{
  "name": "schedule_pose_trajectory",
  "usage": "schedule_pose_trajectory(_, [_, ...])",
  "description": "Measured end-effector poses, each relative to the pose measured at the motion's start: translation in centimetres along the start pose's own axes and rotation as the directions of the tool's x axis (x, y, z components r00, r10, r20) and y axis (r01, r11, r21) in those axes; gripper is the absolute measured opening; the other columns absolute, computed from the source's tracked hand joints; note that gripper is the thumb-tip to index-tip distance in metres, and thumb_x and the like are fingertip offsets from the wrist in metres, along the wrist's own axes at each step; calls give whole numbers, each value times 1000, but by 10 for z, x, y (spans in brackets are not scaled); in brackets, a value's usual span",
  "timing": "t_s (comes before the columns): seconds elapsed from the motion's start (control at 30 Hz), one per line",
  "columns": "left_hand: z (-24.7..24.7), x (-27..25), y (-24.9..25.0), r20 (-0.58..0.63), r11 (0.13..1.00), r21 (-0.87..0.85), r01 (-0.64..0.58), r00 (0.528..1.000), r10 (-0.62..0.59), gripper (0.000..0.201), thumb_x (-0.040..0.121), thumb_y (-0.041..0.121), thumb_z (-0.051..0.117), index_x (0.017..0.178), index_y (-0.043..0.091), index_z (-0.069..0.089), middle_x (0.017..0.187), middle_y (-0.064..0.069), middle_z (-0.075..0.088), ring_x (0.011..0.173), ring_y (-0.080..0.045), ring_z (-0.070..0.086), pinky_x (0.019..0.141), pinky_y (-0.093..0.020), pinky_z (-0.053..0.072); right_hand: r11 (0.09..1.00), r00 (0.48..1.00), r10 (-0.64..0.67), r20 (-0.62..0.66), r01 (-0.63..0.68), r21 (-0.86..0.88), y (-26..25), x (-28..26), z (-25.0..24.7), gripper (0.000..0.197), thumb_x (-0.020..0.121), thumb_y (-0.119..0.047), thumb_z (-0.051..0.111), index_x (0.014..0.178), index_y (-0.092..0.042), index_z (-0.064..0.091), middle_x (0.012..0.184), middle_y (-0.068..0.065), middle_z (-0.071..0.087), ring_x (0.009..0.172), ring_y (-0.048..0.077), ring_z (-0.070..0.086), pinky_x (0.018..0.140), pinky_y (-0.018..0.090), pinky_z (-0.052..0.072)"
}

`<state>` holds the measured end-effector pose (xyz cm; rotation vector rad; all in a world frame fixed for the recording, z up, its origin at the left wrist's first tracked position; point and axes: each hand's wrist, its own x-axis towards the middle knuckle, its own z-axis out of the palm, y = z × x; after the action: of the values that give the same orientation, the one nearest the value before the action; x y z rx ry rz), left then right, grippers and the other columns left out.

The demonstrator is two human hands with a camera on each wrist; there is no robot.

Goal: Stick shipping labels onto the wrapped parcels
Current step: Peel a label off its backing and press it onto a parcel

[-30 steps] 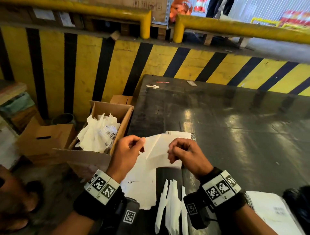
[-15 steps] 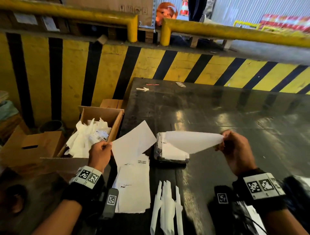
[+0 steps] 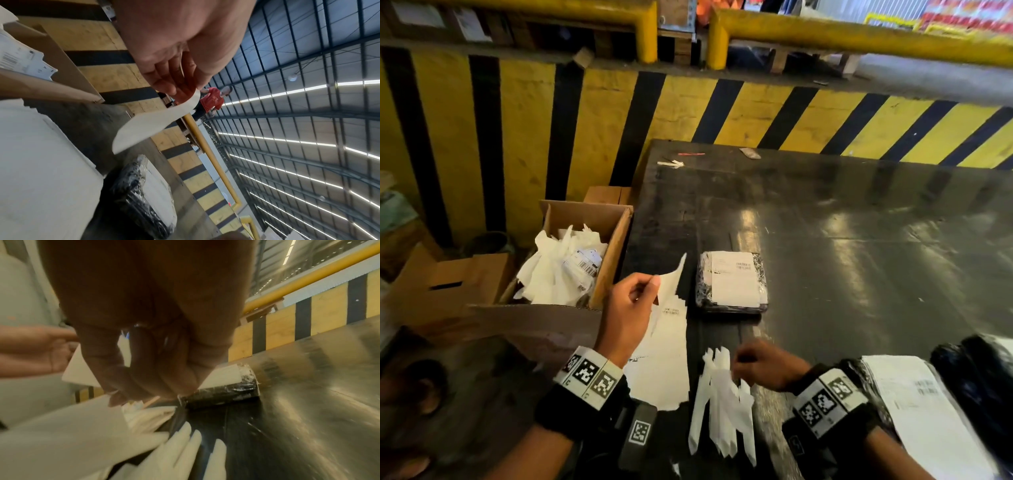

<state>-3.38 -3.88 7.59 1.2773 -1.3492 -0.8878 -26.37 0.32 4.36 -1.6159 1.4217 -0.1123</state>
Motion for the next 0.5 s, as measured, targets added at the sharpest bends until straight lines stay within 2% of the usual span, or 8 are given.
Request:
schedule_pose_trajectory(0.07, [2,-6,-2,15,1000,-5,0,1000,1,17,91,17,57,75,20,61,68,-3,62,61,-1,55,61,-21,47,992,998,50,38,-46,-116,1,4,9,14,90,-14,56,89,-6,68,84,12,68,63,6,54,60,14,44])
schedule_pose_trajectory(0.13, [4,-10,-6,24,1000,1,-10,1000,10,16,91,18,58,75,23,62,67,1,62,62,-1,56,61,-23,48,985,996,62,67,-50,-164,2,6,14,20,91,-15,56,103,-3,67,100,16,70,67,6,55,60,10,43])
schedule_pose_trajectory(0.17, [5,-11,-10,34,1000,8,-16,999,16,15,90,19,58,76,25,62,68,4,63,63,-2,57,62,-24,48,985,996,56,72,-43,-168,1,7,16,21,91,-16,57,104,-2,66,101,15,70,67,6,56,59,9,43])
schedule_pose_trajectory(0.23, [7,-15,-15,72,1000,16,-24,997,23,11,89,28,60,79,27,63,69,9,64,66,-4,60,63,-26,49,987,997,46,69,-35,-156,1,8,19,19,89,-19,60,95,-3,67,87,9,70,63,3,55,56,10,43])
schedule_pose_trajectory(0.3, [9,-18,-16,121,998,34,-56,991,51,16,86,41,59,82,26,64,73,11,64,70,-7,61,64,-25,51,985,996,67,62,-57,-160,2,8,17,19,85,-28,66,75,-12,63,68,-4,61,59,2,53,54,12,41])
schedule_pose_trajectory(0.37, [12,-18,-13,164,995,40,-87,983,79,13,87,35,61,84,23,64,76,8,65,73,-8,62,66,-23,50,988,998,65,-16,-67,-139,2,6,10,30,80,-41,67,66,-17,56,63,-5,57,54,3,50,52,16,41])
schedule_pose_trajectory(0.43, [16,-17,-10,197,991,48,-124,974,112,8,88,26,60,85,21,64,78,7,65,75,-8,62,68,-21,49,996,984,18,-177,-2,88,-4,0,-2,42,81,-54,57,66,-15,57,61,1,57,47,6,49,48,20,41])
schedule_pose_trajectory(0.5, [20,-18,-4,223,985,60,-164,964,147,5,88,25,59,86,23,63,79,10,64,78,-6,61,67,-18,49,881,944,115,-308,46,471,-14,-6,-14,56,83,-61,44,71,-9,62,62,7,60,48,13,53,47,24,42])
